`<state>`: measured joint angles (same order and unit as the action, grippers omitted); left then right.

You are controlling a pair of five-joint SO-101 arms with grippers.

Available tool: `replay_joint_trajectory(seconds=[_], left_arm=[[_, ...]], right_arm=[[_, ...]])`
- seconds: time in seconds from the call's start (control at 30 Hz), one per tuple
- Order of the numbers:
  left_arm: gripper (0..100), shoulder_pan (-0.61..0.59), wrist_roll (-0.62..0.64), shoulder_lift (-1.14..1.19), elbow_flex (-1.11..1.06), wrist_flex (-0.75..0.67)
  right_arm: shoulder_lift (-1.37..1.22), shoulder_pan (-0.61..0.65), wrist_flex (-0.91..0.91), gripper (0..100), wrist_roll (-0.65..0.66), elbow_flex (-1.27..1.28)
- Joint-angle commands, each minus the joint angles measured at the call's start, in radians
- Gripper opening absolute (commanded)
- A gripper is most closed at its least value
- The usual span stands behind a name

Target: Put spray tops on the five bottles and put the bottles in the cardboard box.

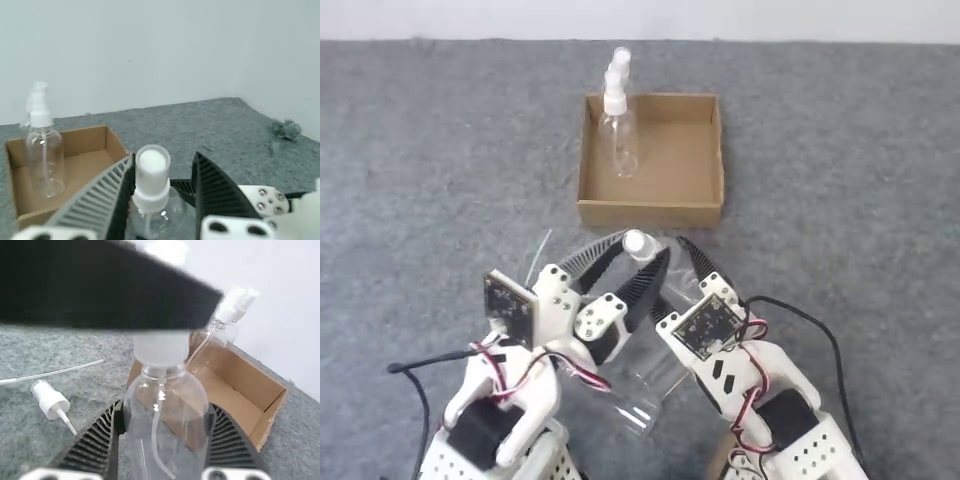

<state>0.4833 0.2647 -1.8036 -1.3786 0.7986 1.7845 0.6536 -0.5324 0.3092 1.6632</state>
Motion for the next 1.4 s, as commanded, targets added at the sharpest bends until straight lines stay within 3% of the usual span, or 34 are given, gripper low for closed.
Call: replay_joint_trajectory(seconds=[0.0, 0.2, 1.23, 1.37], left_arm=[[17, -0.054, -0.009, -0.02, 0.101, 0.028], [17, -0.121, -0.005, -0.02, 0.14, 0.031], [17, -0.123, -0.014, -0.02, 0.105, 0.037], [17, -0.17, -0.038, -0.02, 0.107, -0.012]], right_arm=[[0.031, -0.01, -0.01, 10.0, -0.012, 0.009], [0.031, -0.01, -0.005, 10.0, -0.012, 0.014], [0.031, -0.012, -0.013, 10.0, -0.012, 0.015], [0.031, -0.012, -0.013, 10.0, -0.012, 0.015]])
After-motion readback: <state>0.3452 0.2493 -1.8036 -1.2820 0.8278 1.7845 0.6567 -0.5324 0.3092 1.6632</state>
